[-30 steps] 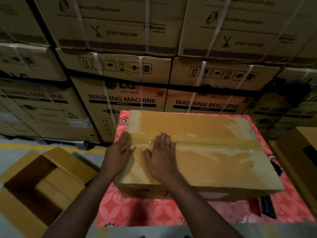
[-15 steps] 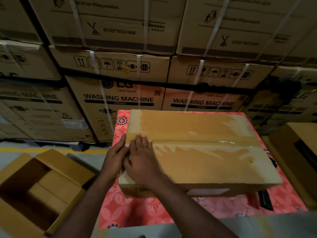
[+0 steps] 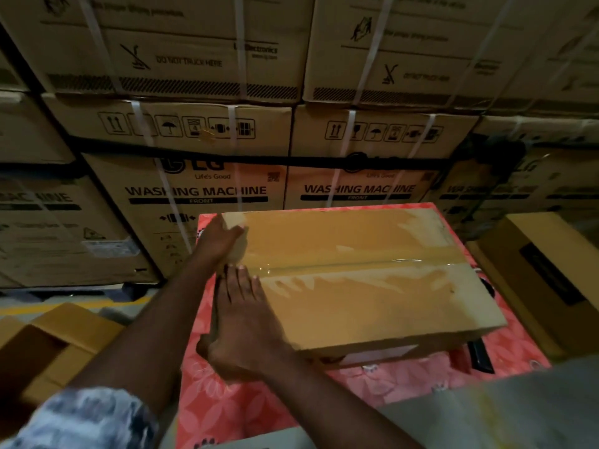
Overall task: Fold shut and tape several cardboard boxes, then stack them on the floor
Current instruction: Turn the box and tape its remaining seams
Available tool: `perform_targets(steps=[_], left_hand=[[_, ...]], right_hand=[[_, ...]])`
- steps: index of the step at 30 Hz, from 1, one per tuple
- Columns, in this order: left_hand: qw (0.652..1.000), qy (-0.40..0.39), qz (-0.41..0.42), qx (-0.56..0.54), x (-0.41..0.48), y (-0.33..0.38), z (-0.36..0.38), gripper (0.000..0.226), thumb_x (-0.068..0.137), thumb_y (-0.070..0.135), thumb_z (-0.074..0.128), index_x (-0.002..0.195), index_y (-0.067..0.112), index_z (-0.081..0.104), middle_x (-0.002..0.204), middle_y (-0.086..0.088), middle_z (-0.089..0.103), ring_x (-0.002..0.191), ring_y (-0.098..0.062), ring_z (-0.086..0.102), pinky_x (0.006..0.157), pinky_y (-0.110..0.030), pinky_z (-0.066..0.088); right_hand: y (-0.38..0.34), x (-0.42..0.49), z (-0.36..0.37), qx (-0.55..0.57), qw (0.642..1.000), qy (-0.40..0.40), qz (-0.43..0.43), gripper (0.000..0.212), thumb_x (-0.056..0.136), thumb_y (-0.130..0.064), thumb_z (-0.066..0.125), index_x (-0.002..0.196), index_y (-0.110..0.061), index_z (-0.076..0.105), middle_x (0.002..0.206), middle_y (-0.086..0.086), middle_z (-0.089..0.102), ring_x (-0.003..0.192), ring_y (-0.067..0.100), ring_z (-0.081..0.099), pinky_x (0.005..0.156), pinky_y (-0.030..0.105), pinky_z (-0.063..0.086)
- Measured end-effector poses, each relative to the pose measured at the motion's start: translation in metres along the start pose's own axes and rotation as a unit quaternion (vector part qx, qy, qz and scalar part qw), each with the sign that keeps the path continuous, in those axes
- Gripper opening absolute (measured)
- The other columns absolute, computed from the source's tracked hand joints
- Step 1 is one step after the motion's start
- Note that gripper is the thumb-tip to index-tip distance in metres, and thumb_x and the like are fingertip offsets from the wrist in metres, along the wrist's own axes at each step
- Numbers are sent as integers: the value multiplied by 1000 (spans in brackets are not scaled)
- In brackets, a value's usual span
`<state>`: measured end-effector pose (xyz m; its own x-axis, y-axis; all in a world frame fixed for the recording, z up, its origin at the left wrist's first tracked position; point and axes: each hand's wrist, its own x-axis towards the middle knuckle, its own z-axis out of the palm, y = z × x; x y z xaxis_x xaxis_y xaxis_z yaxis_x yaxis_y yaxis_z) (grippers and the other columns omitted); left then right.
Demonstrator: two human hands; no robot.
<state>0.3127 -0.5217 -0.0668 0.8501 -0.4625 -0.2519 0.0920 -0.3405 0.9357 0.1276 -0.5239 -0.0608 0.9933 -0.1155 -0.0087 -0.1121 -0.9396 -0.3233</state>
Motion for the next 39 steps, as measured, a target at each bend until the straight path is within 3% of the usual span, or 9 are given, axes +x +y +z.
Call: perform_targets(steps=[9,11,15,19,22,25,29,36,39], left_hand=[[995,15,-24,-100,17,-22,-8,19,95,17,68,113,24,64,110,-10,69,91,-27,63,75,-34,48],[992,39,-32,-113,10,-32,-19,16,94,21,69,108,28,65,113,-10,69,91,-26,63,77,-34,49],[984,111,-43,-132,-19,-49,-37,33,96,25,68,127,21,60,115,-10,66,90,-25,62,73,-35,48],[976,190,-34,-104,-63,-64,-34,36,95,28,68,128,14,61,121,-12,68,107,-33,66,89,-50,52],[959,263,-36,-95,-102,-66,-8,41,94,28,69,129,8,58,123,-11,66,110,-30,64,93,-45,49],[943,318,-31,-97,-144,-62,34,45,97,19,66,134,3,48,126,-15,58,110,-26,57,90,-36,43],[936,339,-16,-91,-192,-65,97,46,97,19,67,131,0,43,129,-25,57,113,-34,59,91,-39,44],[950,304,3,-72,-254,-56,206,34,95,24,68,112,12,41,109,-13,57,94,-27,57,79,-37,44],[964,263,11,-47,-267,-55,234,43,91,35,71,114,11,44,108,-12,60,96,-32,61,79,-40,49]], right_hand=[[4,-13,0,6,999,-19,-34,109,87,-58,59,159,0,2,168,21,-5,156,32,-8,126,50,-1],[8,-17,3,9,998,-29,-62,107,87,-60,58,160,-2,5,169,18,-4,156,30,-7,126,50,3],[20,-28,2,0,989,-45,-140,101,87,-58,63,159,-5,16,169,14,9,156,27,5,126,48,6],[50,-55,-7,-8,982,-44,-184,95,85,-48,69,160,-12,23,169,8,15,155,21,10,126,50,3],[86,-88,-14,14,981,-36,-193,85,85,-37,68,158,-17,29,168,2,21,155,19,12,124,56,5],[130,-124,-21,26,983,-18,-179,77,83,-35,58,156,-24,34,167,-6,24,156,16,14,123,59,7],[191,-171,-33,37,989,21,-143,80,77,-35,44,156,-28,35,164,-11,30,155,12,17,123,60,10],[294,-237,-59,16,986,158,-54,72,74,-27,48,146,-28,51,155,-13,47,148,11,35,119,60,27],[325,-252,-65,6,985,174,9,69,77,-25,44,146,-31,53,155,-15,45,149,11,33,119,65,22]])
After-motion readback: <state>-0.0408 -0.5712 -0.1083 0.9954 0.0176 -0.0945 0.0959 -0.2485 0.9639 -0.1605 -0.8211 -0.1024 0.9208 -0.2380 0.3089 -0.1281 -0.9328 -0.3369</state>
